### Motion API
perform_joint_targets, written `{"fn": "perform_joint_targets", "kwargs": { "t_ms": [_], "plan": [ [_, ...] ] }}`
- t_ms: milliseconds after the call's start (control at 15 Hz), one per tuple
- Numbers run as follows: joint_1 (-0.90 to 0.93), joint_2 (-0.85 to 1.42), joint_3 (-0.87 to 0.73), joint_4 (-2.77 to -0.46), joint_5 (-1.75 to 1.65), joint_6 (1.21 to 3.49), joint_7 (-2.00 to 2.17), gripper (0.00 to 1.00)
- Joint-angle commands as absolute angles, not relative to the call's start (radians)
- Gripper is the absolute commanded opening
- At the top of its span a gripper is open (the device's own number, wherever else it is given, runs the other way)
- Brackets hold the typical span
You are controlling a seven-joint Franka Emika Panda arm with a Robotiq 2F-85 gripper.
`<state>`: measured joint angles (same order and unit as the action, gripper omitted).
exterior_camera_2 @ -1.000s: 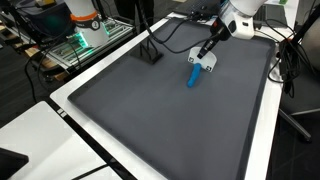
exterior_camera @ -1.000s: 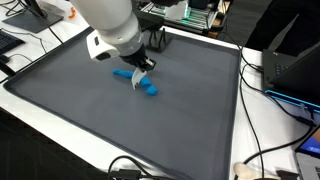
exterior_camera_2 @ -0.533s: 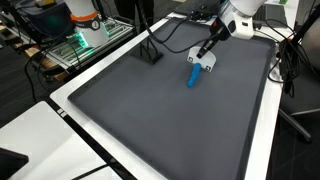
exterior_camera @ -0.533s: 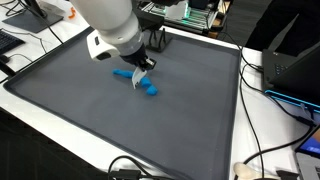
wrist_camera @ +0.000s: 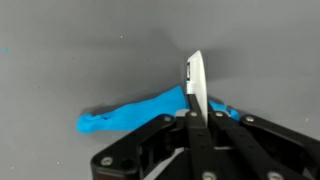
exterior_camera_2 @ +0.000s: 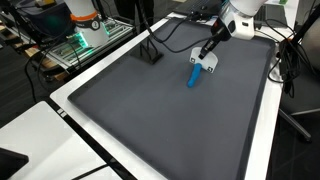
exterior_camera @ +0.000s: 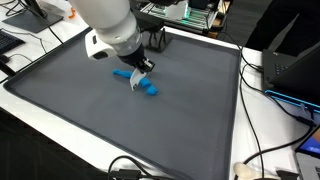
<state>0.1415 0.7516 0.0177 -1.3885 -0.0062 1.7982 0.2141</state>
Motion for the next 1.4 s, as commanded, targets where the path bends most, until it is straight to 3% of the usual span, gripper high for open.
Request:
{"fn": "perform_joint_targets", "kwargs": {
  "t_ms": [0, 1333],
  "plan": [
    [0.136, 0.747, 0.010, -1.409, 0.005, 1.862, 0.248, 0.01],
    [0.105, 0.631, 0.000, -1.451, -0.004, 1.802, 0.234, 0.01]
  ]
}}
